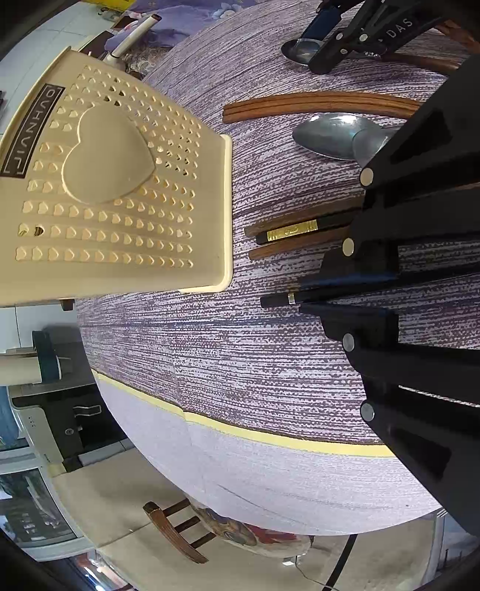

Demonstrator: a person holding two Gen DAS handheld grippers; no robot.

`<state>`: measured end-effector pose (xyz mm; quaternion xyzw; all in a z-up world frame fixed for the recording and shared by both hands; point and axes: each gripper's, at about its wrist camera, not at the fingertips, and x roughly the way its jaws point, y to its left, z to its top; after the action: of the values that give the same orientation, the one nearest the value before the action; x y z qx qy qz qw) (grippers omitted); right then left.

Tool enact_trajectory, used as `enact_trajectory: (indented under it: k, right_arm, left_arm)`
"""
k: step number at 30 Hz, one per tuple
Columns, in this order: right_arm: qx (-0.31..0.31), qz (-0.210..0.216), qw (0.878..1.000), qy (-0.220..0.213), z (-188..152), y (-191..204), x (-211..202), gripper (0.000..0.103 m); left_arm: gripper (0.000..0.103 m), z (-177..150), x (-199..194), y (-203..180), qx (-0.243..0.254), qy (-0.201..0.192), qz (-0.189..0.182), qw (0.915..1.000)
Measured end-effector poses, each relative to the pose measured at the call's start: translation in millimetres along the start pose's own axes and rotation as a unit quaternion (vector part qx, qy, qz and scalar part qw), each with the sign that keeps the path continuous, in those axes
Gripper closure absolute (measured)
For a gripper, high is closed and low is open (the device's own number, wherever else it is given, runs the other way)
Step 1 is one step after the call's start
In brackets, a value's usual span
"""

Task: Organize utensils
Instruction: 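Close the right gripper on the soup spoon neck while the left gripper grasps a black chopstick, then lift the soup spoon with the right gripper and drop it into the cream holder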

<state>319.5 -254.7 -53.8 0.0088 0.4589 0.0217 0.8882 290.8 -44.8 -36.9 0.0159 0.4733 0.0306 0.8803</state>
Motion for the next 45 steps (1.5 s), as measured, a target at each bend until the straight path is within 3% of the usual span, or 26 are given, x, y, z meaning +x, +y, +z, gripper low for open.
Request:
enact_trajectory:
  k: [5, 12, 23, 28, 45]
  right_arm:
    - [0.006, 0.009, 1.000, -0.008, -1, -4, -1, 0.056]
    - [0.016, 0.027, 0.999, -0.038, 3, -11, -20, 0.056]
    - [0.011, 0.049, 0.991, -0.124, 18, -19, -100, 0.056]
    - [0.003, 0.054, 0.987, -0.149, 20, -19, -128, 0.056]
    - [-0.016, 0.048, 0.985, -0.166, 17, -10, -144, 0.056]
  left_arm:
    - [0.093, 5, 2, 5, -0.008, 0.002, -0.009, 0.9999]
    - [0.094, 9, -18, 12, -0.010, -0.032, -0.030, 0.9990]
    - [0.094, 19, -110, 25, -0.012, -0.142, -0.071, 0.9873]
    - [0.094, 21, -137, 25, -0.006, -0.184, -0.061, 0.9811]
    - [0.095, 15, -154, 34, -0.008, -0.205, -0.071, 0.9762]
